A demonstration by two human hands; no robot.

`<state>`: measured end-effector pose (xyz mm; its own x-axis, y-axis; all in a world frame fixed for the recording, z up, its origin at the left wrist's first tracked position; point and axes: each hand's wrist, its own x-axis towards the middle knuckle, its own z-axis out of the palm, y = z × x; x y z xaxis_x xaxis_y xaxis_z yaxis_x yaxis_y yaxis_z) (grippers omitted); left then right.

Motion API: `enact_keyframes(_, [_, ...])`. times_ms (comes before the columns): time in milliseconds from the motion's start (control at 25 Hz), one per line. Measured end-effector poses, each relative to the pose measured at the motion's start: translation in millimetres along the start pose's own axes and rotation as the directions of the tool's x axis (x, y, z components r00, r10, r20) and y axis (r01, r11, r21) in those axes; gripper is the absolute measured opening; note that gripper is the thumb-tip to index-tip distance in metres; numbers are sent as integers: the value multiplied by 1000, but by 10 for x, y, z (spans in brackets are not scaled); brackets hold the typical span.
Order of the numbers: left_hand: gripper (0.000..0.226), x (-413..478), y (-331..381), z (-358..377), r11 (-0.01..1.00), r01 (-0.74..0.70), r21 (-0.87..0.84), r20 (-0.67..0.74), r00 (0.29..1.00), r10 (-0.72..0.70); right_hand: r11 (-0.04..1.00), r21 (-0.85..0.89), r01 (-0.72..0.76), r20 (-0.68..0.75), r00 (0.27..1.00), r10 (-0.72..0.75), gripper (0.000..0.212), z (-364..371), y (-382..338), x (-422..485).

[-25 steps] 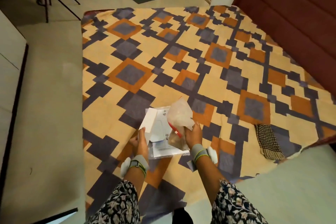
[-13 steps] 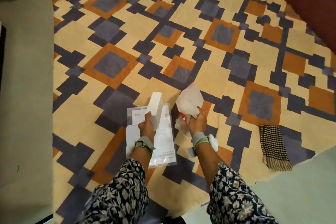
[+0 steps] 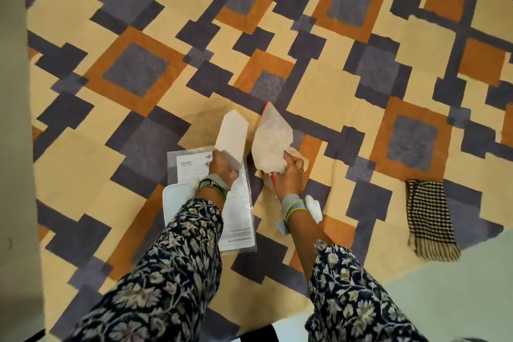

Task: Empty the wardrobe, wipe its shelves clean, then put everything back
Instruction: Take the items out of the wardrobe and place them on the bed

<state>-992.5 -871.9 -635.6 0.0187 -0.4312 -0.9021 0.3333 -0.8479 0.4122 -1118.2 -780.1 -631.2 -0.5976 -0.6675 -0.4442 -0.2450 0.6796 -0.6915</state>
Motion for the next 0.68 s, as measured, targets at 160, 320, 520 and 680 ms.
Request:
enact_keyframes(160, [31,96,-145,-54,997,28,75,-27,999,-26,999,-36,-26,7,1000,26,52,107,91,-27])
enact_keyframes(320, [49,-171,-313,-280,984,77,161,24,996,-82,999,-35,-15,45,999,16,53,98,51,-285])
enact_keyframes(520, [42,-609,-294,-458,950,-21,310,29,1000,13,998,-22,67,42,997,-66,46,41,-115,-609])
enact_keyframes(680, [32,-1043,-281,-795,923,-123,365,48,992,113,992,-45,116,107,988,-111,34,100,-323,-1024])
